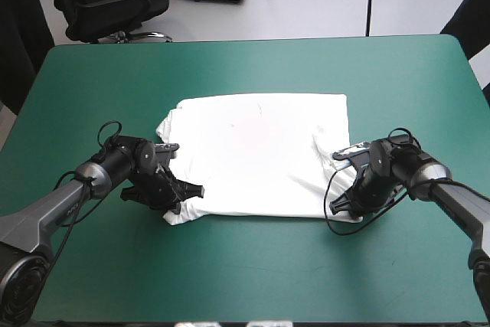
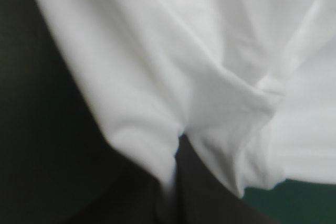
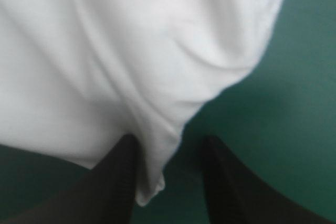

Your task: Fold the cloth

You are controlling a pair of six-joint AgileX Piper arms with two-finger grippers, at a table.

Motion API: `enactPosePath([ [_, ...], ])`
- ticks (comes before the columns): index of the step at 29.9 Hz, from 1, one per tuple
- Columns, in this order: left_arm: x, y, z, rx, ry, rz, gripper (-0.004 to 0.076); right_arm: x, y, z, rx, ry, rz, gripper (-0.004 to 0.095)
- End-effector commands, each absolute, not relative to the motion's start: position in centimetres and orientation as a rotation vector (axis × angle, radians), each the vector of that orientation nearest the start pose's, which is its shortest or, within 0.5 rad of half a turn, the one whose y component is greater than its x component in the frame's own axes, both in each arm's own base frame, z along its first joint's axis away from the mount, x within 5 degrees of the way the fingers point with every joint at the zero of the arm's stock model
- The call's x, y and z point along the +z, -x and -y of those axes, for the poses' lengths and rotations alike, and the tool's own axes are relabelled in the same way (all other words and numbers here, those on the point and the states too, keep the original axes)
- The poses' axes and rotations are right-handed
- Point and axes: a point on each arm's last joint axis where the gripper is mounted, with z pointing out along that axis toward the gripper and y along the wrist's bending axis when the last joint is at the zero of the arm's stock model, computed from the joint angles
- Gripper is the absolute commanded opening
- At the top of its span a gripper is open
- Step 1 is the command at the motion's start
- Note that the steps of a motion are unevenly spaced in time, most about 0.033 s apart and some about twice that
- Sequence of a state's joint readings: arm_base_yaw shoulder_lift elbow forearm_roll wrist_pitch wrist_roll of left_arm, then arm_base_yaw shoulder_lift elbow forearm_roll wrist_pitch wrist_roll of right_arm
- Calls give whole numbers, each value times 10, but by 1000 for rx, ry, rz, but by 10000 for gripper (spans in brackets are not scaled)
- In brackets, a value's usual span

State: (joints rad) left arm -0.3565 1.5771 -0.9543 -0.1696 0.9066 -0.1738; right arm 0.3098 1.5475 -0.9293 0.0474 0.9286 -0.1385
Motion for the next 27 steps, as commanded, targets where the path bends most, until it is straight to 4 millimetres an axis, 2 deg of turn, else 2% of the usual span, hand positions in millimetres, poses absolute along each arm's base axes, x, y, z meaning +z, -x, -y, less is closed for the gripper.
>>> enactPosePath([
  [1,212,-260,107,-224,-149,-3001,-17,211,-253,-106,202,640,-2936,182],
  [5,212,-261,108,-225,-149,-2999,-17,211,-252,-109,223,637,-2935,-16],
  [8,214,-260,107,-219,-156,-2992,-17,212,-251,-108,222,639,-2941,-17],
  [11,226,-255,105,-225,-163,-2958,-17,219,-246,-107,227,619,-2951,-17],
  [17,258,-238,98,-243,-178,-2883,-17,247,-231,-100,232,596,-2897,-17],
  [27,296,-211,89,-307,-167,-2766,-17,287,-208,-91,269,480,-2787,-17],
])
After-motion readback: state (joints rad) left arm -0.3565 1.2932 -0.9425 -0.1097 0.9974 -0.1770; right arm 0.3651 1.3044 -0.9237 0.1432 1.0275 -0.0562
